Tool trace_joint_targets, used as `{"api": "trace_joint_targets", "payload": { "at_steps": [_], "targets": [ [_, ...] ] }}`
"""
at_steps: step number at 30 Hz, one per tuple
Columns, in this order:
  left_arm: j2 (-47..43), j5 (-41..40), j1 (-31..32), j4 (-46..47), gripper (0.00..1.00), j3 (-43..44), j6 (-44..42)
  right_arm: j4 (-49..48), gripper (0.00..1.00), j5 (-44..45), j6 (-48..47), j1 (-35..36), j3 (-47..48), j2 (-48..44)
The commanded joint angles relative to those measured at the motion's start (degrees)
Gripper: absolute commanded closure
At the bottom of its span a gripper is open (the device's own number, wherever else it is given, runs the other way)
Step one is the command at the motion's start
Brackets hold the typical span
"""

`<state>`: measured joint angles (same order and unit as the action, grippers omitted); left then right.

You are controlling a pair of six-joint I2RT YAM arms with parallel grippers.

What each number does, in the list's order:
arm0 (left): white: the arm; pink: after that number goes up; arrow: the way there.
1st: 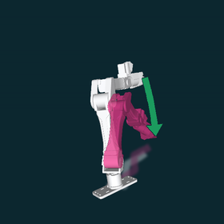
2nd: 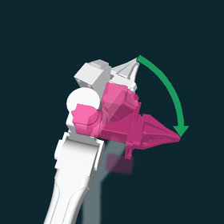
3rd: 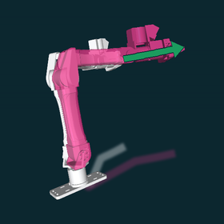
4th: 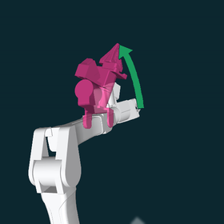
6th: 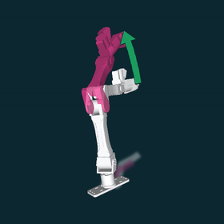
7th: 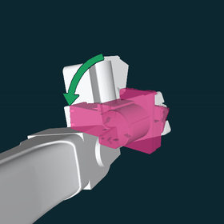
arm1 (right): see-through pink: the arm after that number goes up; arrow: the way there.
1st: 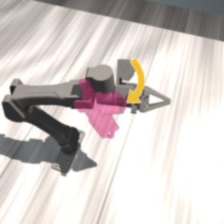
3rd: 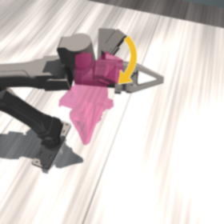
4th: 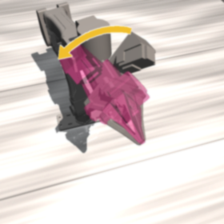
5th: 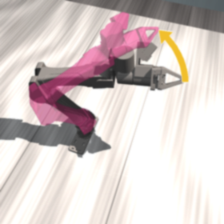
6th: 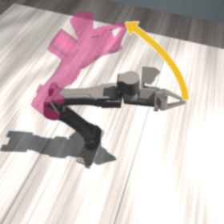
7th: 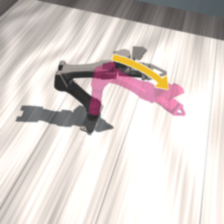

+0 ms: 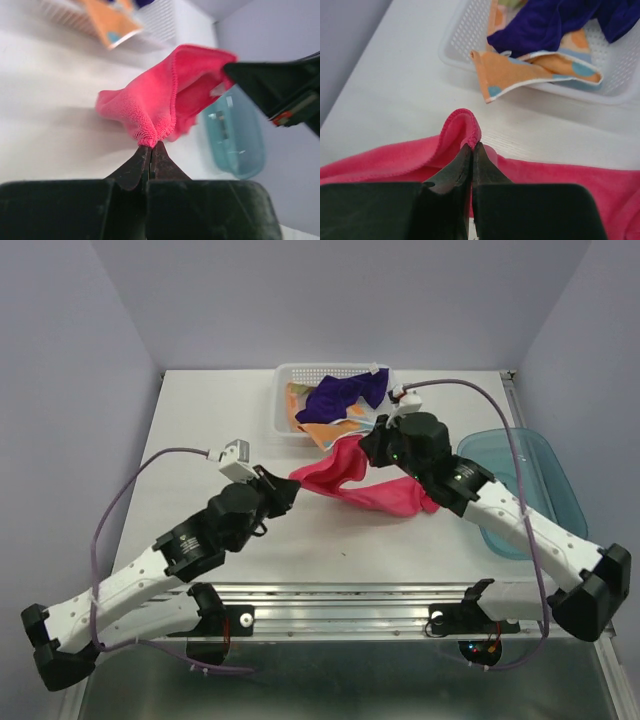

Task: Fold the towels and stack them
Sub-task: Flatten out the crumpled towel

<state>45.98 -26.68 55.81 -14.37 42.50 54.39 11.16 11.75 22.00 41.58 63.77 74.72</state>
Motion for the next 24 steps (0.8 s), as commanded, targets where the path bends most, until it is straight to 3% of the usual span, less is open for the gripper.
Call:
{"api": "trace_joint_targets", "payload": {
  "at_steps": [1,9,18,24],
  "targets": [
    [-5.2,1.2,0.2,9.3,1.00,7.1,-16.9,3.3,0.99,-2.6,-5.4,-0.4,8.9,-8.9],
    [-3.5,15.3,0.2,11.2,1.00,24.2,-24.8,10.3,0.99,-13.6,-8.4,-0.4,22.9,-18.9],
    [-3.0,29.4,0.2,11.1,1.00,37.4,-27.7,21.8,0.99,-31.3,-9.3,-0.4,47.7,-12.4],
    [-1.9,37.6,0.2,11.4,1.00,41.6,-26.6,21.6,0.99,-38.5,-6.9,-0.4,52.2,-11.8]
  ]
}}
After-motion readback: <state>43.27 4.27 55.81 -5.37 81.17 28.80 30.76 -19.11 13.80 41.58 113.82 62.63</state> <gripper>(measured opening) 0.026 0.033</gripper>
